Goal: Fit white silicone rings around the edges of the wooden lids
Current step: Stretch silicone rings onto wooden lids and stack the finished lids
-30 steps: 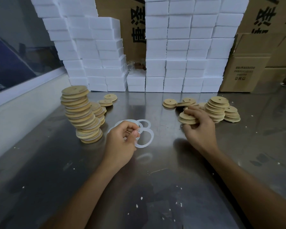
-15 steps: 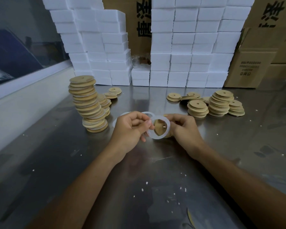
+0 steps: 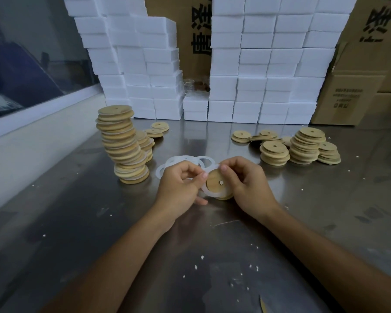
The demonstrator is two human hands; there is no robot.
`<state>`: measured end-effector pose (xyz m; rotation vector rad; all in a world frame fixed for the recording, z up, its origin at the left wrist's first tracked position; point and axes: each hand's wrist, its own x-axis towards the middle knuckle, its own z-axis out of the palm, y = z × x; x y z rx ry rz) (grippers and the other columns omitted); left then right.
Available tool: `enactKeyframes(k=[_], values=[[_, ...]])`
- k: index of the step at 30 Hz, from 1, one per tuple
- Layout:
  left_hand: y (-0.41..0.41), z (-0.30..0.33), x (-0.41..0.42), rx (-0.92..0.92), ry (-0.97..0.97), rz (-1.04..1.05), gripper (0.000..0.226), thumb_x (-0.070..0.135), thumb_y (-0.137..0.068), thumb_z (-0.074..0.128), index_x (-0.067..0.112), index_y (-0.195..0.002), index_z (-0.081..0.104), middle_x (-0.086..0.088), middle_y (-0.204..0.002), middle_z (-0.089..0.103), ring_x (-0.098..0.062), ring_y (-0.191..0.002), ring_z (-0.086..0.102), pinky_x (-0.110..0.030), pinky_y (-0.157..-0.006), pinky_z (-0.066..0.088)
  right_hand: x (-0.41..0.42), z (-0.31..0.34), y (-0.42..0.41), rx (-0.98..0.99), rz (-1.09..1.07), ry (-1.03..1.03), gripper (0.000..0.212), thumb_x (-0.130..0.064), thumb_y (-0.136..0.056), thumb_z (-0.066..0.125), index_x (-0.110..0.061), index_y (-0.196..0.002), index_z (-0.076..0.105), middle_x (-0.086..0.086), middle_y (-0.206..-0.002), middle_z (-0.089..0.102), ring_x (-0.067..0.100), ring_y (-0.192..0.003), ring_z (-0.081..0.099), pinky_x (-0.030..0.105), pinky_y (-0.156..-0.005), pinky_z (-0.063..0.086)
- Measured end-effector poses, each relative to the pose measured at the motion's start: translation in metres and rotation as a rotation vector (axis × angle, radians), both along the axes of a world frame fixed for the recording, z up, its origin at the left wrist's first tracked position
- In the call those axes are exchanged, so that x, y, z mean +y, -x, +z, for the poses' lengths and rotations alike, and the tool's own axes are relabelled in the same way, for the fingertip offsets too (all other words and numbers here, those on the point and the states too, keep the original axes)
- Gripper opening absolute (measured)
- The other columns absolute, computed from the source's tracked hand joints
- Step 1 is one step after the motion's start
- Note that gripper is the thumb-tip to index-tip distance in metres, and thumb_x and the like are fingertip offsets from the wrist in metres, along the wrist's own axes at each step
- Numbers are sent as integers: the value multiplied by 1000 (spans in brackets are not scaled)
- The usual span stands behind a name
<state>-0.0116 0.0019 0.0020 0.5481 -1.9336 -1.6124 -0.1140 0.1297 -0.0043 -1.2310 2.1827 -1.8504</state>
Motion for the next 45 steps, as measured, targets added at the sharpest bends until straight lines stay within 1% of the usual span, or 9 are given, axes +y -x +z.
enactKeyframes(k=[7, 10, 13, 15, 19, 27, 36, 40, 45], values=[[3, -5, 5, 31, -160, 15, 24, 3, -90, 66, 17, -70, 64, -7, -84, 74, -22, -84, 74, -37, -65, 61, -3, -3, -4, 88, -1, 22, 7, -11, -96, 61, -10, -96, 68, -1, -89, 72, 16, -85, 69, 39, -76, 58], [5, -6, 2, 43, 47, 133, 24, 3, -87, 69, 20, -70, 63, -8, -84, 72, -25, -86, 72, -45, -75, 60, -4, -5, -2, 124, -47, 30, 8, -11, -94, 65, -18, -91, 69, -12, -88, 73, 6, -85, 69, 23, -75, 56], [3, -4, 0, 33, 351, 206, 30, 8, -84, 73, 29, -67, 60, 8, -74, 69, -6, -74, 68, -24, -69, 55, -3, -5, 1, 149, -95, -1, 11, -14, -92, 68, -24, -88, 70, -24, -86, 69, -4, -86, 66, 9, -70, 50], [2, -3, 0, 17, 415, 198, 32, 9, -83, 73, 32, -67, 60, 12, -71, 67, -1, -71, 65, -12, -64, 48, -2, -5, 2, 135, -106, -30, 14, -16, -91, 68, -29, -86, 69, -23, -87, 69, -1, -84, 66, 14, -71, 54], [2, -5, -1, 40, 401, 187, 30, 6, -85, 71, 30, -71, 60, 10, -76, 68, -2, -74, 66, -16, -69, 52, -3, -4, 1, 115, -98, -34, 8, -16, -92, 68, -23, -89, 71, -13, -86, 72, 6, -83, 67, 34, -75, 60], [-1, -1, 4, 187, 428, 258, 29, 6, -81, 75, 32, -72, 66, 15, -74, 69, 0, -73, 67, -12, -68, 52, -1, 1, -4, 156, -91, 8, 4, -16, -94, 65, -16, -92, 69, -11, -85, 70, 7, -79, 66, 33, -71, 59], [7, -5, 12, 184, 232, 177, 29, 2, -84, 71, 27, -71, 66, 3, -72, 72, -16, -71, 72, -38, -72, 60, -5, -1, -11, 428, -57, -124, 5, -10, -93, 64, -12, -90, 69, -3, -83, 70, 10, -75, 62, 29, -71, 52], [6, -7, 2, 184, 446, 226, 31, 9, -82, 74, 35, -69, 63, 15, -71, 68, -3, -70, 64, -11, -64, 47, -4, 0, -8, 302, -141, -86, 5, -13, -93, 64, -13, -89, 67, -9, -80, 67, 8, -77, 61, 22, -66, 49], [6, -10, -2, 76, 569, 66, 17, 19, -93, 56, 32, -102, 61, 17, -100, 65, 0, -96, 59, -8, -78, 42, -3, 0, -6, 156, -168, -59, 7, -13, -96, 60, -14, -90, 64, -8, -84, 68, 4, -84, 62, 20, -69, 50]])
